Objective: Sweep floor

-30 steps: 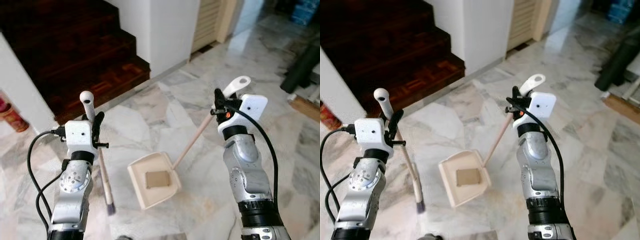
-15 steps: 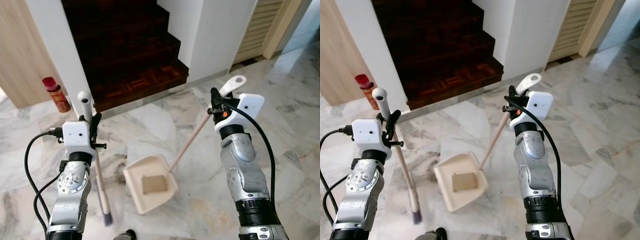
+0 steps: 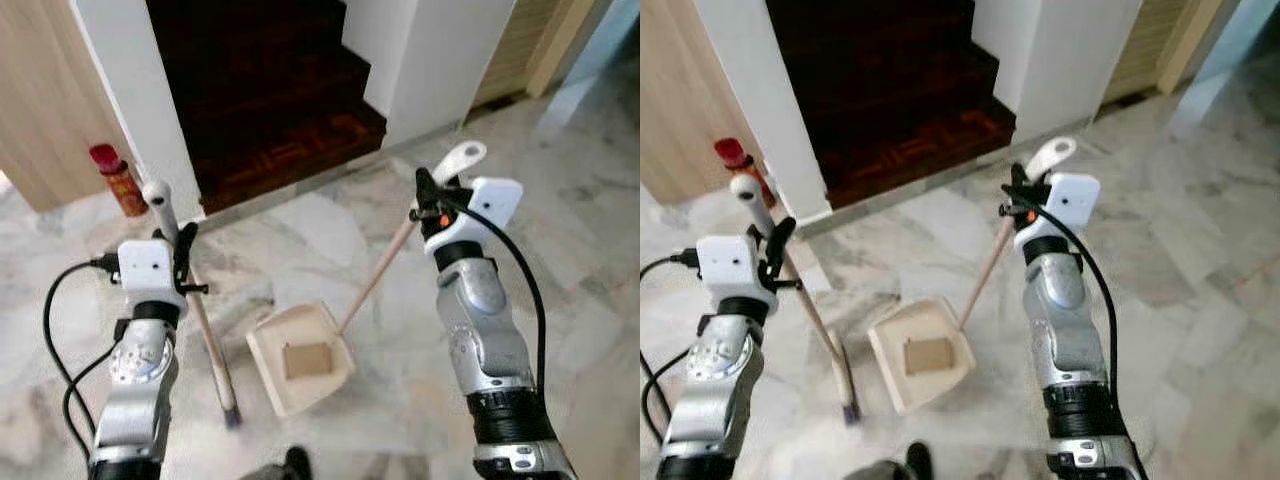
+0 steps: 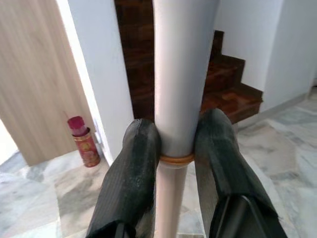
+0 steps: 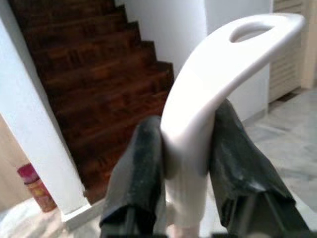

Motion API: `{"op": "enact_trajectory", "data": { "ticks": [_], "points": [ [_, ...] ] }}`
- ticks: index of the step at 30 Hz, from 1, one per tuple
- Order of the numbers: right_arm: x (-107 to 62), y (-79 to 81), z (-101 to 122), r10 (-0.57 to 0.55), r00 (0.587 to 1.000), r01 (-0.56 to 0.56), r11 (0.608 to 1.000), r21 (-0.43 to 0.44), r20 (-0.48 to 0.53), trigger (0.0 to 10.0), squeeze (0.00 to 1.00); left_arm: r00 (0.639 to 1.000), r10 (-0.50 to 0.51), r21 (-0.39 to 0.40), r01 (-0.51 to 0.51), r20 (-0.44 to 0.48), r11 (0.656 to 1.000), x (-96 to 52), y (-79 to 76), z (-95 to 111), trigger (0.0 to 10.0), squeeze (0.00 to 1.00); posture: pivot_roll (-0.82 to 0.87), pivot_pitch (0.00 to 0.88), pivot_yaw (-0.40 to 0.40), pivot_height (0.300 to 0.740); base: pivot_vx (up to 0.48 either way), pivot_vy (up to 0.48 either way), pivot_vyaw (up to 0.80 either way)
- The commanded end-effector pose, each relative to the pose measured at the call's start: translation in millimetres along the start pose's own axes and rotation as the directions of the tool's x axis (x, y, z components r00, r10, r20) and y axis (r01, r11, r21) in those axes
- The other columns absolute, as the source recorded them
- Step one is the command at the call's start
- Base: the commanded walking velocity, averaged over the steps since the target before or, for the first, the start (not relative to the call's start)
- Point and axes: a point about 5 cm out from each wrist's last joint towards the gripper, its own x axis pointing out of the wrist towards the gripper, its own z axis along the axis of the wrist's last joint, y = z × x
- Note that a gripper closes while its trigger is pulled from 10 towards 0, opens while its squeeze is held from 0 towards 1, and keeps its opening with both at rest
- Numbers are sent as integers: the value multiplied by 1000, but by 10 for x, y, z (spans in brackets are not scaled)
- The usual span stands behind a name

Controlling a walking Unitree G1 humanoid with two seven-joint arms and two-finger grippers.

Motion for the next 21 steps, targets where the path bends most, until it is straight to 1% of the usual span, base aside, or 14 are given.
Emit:
{"op": "enact_trajectory", "data": {
  "ticks": [1,5,8,10,13,17,21],
  "points": [
    [30,-16,148,-4,998,4,1000,-1,62,10000,0,998,-5,-6,6,65,1000,39,-11,149,10000,0,-39,160,-45,740,0,480,0],
    [26,-13,145,-9,998,8,1000,17,61,10000,0,998,-6,-3,6,66,1000,42,-10,156,10000,0,-37,160,-44,740,0,480,0],
    [26,4,157,5,998,-5,1000,3,69,10000,0,998,-5,-3,5,67,1000,44,-7,159,10000,0,-35,162,-44,740,0,480,0],
    [26,31,177,22,997,-21,1000,-8,77,10000,0,998,-5,-1,5,67,1000,40,-6,163,10000,0,-33,164,-44,740,0,480,672],
    [24,36,177,24,997,-24,1000,5,77,10000,0,998,-5,-2,5,68,1000,37,-7,165,10000,0,-34,165,-44,740,0,480,800],
    [23,41,178,26,997,-27,1000,10,76,10000,0,998,-4,-2,4,67,1000,36,-7,166,10000,0,-33,166,-44,740,0,480,539],
    [25,51,177,30,997,-32,999,20,73,10000,0,998,-3,0,3,67,1000,37,-3,168,10000,0,-33,167,-43,740,0,480,0]
  ]
}}
